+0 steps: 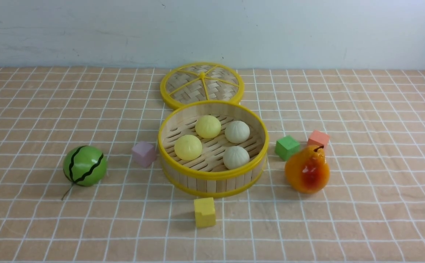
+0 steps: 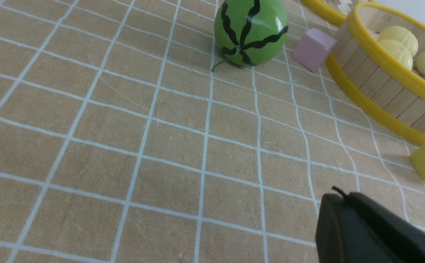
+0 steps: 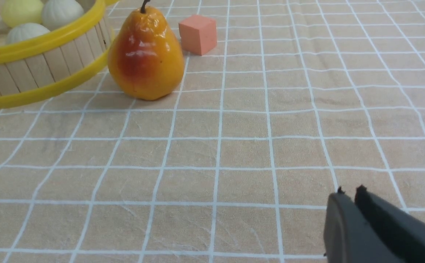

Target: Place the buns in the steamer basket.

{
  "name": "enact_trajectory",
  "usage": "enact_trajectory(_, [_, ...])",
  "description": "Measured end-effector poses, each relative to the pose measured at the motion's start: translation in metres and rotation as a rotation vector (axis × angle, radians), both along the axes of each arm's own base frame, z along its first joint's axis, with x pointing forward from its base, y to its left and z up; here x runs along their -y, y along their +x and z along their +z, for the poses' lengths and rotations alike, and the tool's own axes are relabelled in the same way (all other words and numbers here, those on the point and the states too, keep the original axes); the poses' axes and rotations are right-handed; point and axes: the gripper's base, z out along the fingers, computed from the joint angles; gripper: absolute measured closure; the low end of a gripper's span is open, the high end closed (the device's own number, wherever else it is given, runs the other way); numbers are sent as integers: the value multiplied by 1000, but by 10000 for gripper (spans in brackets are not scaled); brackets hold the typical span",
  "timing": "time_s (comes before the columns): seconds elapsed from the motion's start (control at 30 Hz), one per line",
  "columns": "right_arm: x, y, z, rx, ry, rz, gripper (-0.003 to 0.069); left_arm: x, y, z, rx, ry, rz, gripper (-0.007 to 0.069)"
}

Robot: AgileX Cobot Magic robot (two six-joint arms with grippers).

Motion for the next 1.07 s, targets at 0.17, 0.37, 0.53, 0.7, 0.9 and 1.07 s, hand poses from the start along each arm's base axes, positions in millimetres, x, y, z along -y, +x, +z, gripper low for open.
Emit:
enact_trajectory(0.17, [0,0,0,0,0,0,616,0,0,0,0,0,0,638])
enact_trajectory(0.37, [0,0,0,0,0,0,609,0,0,0,1,0,0,638])
enact_trajectory(0.53, [0,0,0,0,0,0,602,0,0,0,1,0,0,638])
enact_trajectory(0.7, [0,0,0,0,1,0,594,0,0,0,1,0,0,638])
enact_trajectory(0.9, [0,0,0,0,1,0,587,0,0,0,1,0,0,638])
enact_trajectory(1.07, [0,0,0,0,1,0,582,0,0,0,1,0,0,637])
